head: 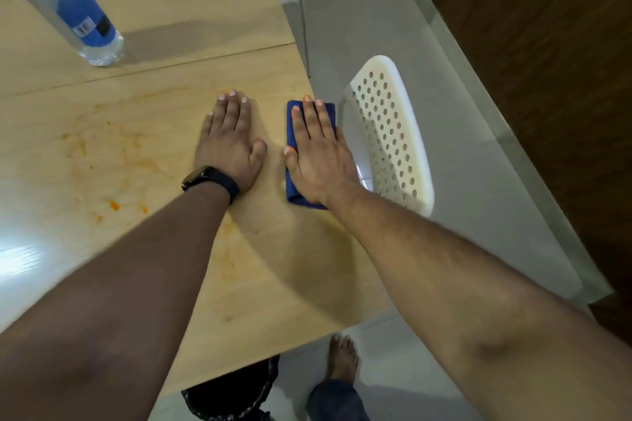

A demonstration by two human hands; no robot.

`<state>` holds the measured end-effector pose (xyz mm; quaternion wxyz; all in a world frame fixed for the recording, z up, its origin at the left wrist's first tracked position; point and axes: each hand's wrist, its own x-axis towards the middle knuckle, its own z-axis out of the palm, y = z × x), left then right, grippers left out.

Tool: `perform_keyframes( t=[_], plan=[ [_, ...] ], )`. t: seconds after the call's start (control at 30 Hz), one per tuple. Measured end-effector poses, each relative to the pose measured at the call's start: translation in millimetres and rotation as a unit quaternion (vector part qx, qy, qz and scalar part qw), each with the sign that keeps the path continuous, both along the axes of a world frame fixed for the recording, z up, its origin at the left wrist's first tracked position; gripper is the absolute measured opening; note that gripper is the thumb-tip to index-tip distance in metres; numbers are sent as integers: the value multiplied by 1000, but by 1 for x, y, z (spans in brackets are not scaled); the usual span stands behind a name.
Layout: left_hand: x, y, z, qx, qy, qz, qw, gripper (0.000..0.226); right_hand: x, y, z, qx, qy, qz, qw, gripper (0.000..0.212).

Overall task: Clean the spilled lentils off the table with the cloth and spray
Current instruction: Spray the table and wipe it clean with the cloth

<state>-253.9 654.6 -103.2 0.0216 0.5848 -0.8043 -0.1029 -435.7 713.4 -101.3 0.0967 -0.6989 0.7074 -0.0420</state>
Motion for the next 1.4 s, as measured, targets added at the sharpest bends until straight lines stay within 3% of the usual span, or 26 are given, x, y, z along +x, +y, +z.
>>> perform_keyframes(
  t=[0.33, 0.63, 0.9, 1.23, 1.4],
  plan=[
    [5, -28, 4, -11, -17, 44, 999, 80, -5, 25, 4, 24, -18, 42, 999, 74],
    [7, -31, 0, -19, -4, 43, 999, 77, 8, -145, 10, 9, 16, 42, 999, 72],
    [6, -31, 2, -14, 1, 53, 998, 76, -6, -59, 10, 16, 11, 110, 994, 67],
    [8, -31, -2, -23, 9, 52, 998, 73, 9, -172, 12, 1, 13, 51, 999, 70],
    [7, -31, -1, -18, 18, 56, 998, 72, 1, -93, 15, -5, 6, 118, 993, 68]
  ],
)
